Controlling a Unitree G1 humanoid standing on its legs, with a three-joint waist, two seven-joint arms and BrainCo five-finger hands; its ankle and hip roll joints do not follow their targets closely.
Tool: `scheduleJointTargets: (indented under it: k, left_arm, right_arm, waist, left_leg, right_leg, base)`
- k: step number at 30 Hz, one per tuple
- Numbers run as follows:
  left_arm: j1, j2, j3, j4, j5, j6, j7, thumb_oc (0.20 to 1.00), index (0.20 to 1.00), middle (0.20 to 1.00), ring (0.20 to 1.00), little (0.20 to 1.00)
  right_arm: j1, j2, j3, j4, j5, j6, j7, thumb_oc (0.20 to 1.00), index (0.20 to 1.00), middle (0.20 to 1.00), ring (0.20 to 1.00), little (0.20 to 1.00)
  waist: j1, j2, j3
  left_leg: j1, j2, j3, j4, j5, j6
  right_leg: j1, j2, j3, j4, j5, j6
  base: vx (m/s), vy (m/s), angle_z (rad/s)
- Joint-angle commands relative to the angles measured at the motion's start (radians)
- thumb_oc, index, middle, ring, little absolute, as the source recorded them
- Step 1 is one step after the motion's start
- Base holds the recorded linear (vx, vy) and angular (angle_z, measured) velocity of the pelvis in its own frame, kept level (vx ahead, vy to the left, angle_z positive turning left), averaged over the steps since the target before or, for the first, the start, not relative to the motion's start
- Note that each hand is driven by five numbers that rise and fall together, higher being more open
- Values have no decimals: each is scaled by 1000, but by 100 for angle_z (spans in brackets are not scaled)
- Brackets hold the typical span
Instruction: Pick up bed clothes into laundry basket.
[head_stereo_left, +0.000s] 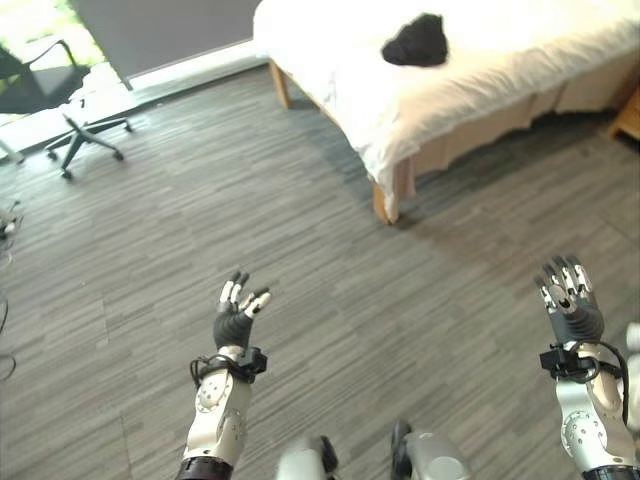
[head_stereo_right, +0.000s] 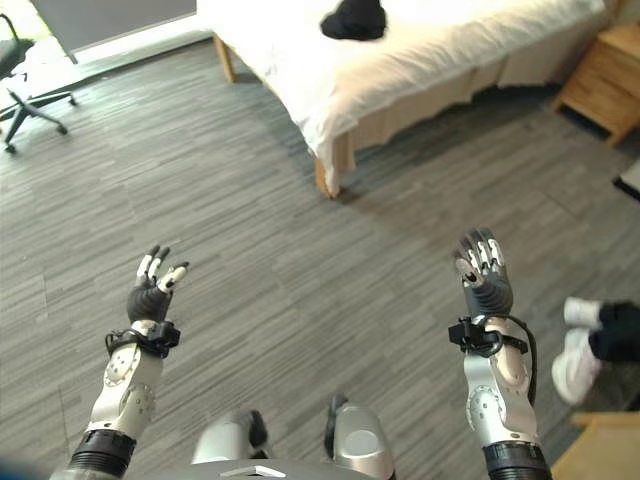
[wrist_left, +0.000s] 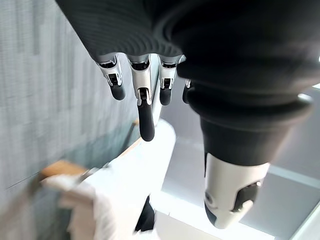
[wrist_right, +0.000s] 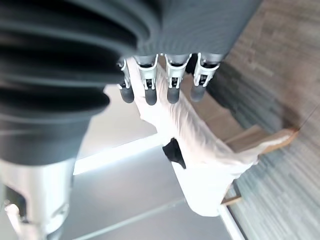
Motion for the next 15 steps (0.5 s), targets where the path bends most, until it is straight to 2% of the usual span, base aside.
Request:
scheduleJointTargets:
  k: [1, 2, 3, 4, 6, 7, 8, 9, 10, 11, 12, 13, 14, 15]
  left_arm:
    - [6, 52, 24, -35, 14, -48, -2, 1000, 1000, 1000, 1000, 1000]
    - [18, 52, 32, -38, 16, -51, -1, 1000, 1000, 1000, 1000, 1000]
    - [32, 57, 49, -24, 39, -60, -5, 1000, 1000, 1000, 1000, 1000]
    - [33, 57, 49, -24, 39, -60, -4, 1000, 1000, 1000, 1000, 1000]
    - [61, 69, 82, -41, 51, -56, -14, 1000, 1000, 1000, 1000, 1000]
    - [61, 74, 93, -37, 63, -50, -8, 1000, 1000, 1000, 1000, 1000]
    - [61, 74, 93, -37, 63, -50, -8, 1000, 1000, 1000, 1000, 1000]
    - [57, 75, 97, -39, 65, -51, -1, 1000, 1000, 1000, 1000, 1000]
    - [65, 76, 111, -58, 63, -57, 14, 1000, 1000, 1000, 1000, 1000]
    - [65, 76, 111, -58, 63, -57, 14, 1000, 1000, 1000, 1000, 1000]
    - [62, 90, 115, -72, 75, -60, 21, 1000, 1000, 1000, 1000, 1000]
    - [61, 89, 124, -64, 66, -60, 20, 1000, 1000, 1000, 1000, 1000]
    - [66, 86, 127, -73, 49, -60, 8, 1000, 1000, 1000, 1000, 1000]
    - [66, 86, 127, -73, 49, -60, 8, 1000, 1000, 1000, 1000, 1000]
  right_arm:
    - [-22, -77, 17, -53, 8, -63, 17, 1000, 1000, 1000, 1000, 1000]
    - [-29, -83, 35, -51, -7, -61, 20, 1000, 1000, 1000, 1000, 1000]
    - [-55, -79, 57, -32, -21, -55, 27, 1000, 1000, 1000, 1000, 1000]
    - [-55, -79, 57, -32, -22, -55, 27, 1000, 1000, 1000, 1000, 1000]
    - [-54, -59, 62, -41, -17, -37, 44, 1000, 1000, 1000, 1000, 1000]
    - [-49, -47, 59, -48, -31, -40, 39, 1000, 1000, 1000, 1000, 1000]
    - [-49, -47, 59, -48, -31, -40, 39, 1000, 1000, 1000, 1000, 1000]
    - [-49, -37, 59, -46, -33, -35, 34, 1000, 1000, 1000, 1000, 1000]
    - [-52, 0, 71, -56, 0, -36, 46, 1000, 1000, 1000, 1000, 1000]
    - [-52, 0, 71, -56, 0, -36, 46, 1000, 1000, 1000, 1000, 1000]
    - [-46, 4, 93, -49, -24, -20, 50, 1000, 1000, 1000, 1000, 1000]
    - [-44, 2, 103, -50, -44, -9, 48, 1000, 1000, 1000, 1000, 1000]
    - [-32, -6, 95, -58, -35, -2, 54, 1000, 1000, 1000, 1000, 1000]
    - [-32, -7, 95, -58, -35, -2, 55, 1000, 1000, 1000, 1000, 1000]
  waist:
    - [26, 33, 2]
    - [44, 45, 2]
    - [57, 63, -11]
    - [60, 62, -9]
    - [81, 59, -27]
    - [81, 56, -42]
    - [82, 56, -42]
    - [79, 58, -43]
    - [71, 60, -28]
    - [71, 59, -28]
    - [60, 71, -23]
    - [59, 75, -20]
    - [48, 84, -22]
    - [48, 85, -22]
  left_leg:
    - [204, 27, -35, -541, 57, -20]
    - [221, 11, -75, -710, 128, -32]
    - [230, 27, -42, -787, 180, -47]
    - [232, 28, -39, -785, 178, -48]
    - [271, 14, -8, -774, 138, -22]
    - [305, -8, 32, -782, 113, 6]
    - [305, -8, 33, -783, 113, 6]
    - [335, -19, 54, -797, 95, 23]
    - [390, -53, 98, -800, 58, 65]
    - [390, -54, 98, -800, 58, 65]
    - [450, -69, 111, -815, 15, 75]
    - [474, -74, 136, -835, 20, 83]
    - [511, -80, 136, -865, 6, 71]
    - [512, -79, 136, -866, 7, 71]
  right_leg:
    - [0, -12, 103, -120, 145, 127]
    - [19, 1, 121, -127, 135, 135]
    - [71, 17, 137, -108, 99, 142]
    - [71, 16, 140, -106, 98, 142]
    - [70, -2, 155, -9, 78, 165]
    - [46, -30, 150, 120, 121, 194]
    - [45, -30, 151, 120, 122, 194]
    - [6, -56, 142, 215, 148, 212]
    - [-79, -126, 114, 389, 256, 247]
    - [-79, -127, 115, 389, 255, 247]
    - [-132, -171, 75, 457, 261, 262]
    - [-160, -202, 50, 452, 260, 247]
    - [-196, -226, 39, 360, 235, 236]
    - [-195, -225, 39, 359, 235, 236]
  base:
    - [523, 84, -44]
    - [1015, 130, -70]
    - [670, 81, -93]
    - [675, 81, -105]
    - [472, 165, -111]
    - [407, 184, -88]
    - [340, 172, -101]
    - [379, 210, -113]
    - [379, 210, -85]
    - [527, 254, -53]
    - [322, 134, -22]
    - [549, 106, -18]
    - [293, -2, -5]
    - [343, -65, -10]
